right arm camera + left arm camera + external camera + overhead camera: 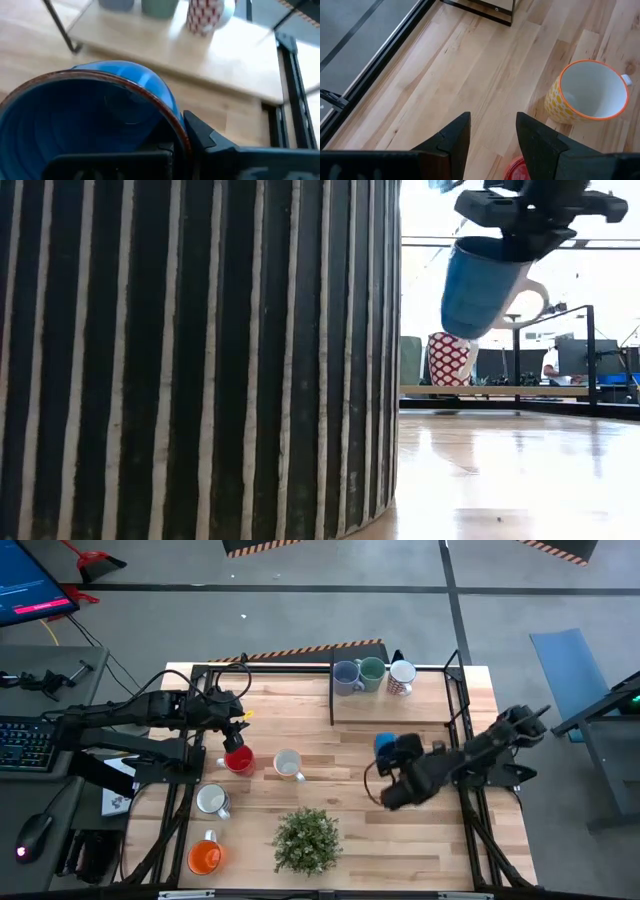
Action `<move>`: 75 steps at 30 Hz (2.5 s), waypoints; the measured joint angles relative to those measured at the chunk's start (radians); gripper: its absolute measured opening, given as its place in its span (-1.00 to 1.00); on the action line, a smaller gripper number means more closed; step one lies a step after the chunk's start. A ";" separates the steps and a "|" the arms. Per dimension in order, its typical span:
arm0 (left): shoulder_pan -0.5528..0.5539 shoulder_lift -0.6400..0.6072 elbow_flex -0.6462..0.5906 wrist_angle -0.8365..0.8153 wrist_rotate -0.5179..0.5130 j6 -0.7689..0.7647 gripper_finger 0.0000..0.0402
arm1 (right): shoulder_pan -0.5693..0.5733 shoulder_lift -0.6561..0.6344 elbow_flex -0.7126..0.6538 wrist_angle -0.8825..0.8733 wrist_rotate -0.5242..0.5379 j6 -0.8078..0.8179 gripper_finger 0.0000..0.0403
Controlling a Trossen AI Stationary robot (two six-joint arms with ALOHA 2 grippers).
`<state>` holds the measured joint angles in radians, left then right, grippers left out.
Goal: Place coffee mugs
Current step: Put the blue mug on the shelf
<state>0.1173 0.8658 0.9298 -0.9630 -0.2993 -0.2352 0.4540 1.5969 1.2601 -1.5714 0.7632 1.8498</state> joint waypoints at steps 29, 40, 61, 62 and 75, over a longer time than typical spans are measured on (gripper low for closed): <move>0.000 0.000 0.000 0.000 0.000 0.001 -0.27 | -0.896 -0.366 -0.009 0.004 -0.183 -1.185 -1.00; 0.000 0.000 0.000 0.000 0.000 0.001 -0.27 | -1.160 -0.365 -0.100 0.281 -0.298 -1.470 -1.00; 0.000 0.000 0.000 0.000 0.000 -0.017 -0.27 | -1.318 -0.358 -0.212 0.525 -0.342 -1.580 -1.00; 0.000 0.000 0.000 0.000 0.000 -0.017 -0.27 | -1.318 -0.357 -0.212 0.527 -0.338 -1.580 -1.00; 0.000 0.000 0.000 0.000 0.000 -0.016 -0.27 | -1.368 -0.270 -0.212 0.535 -0.423 -1.483 -1.00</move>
<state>0.1169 0.8654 0.9298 -0.9627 -0.2993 -0.2515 -0.9136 1.3269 1.0477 -1.0365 0.3403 0.3673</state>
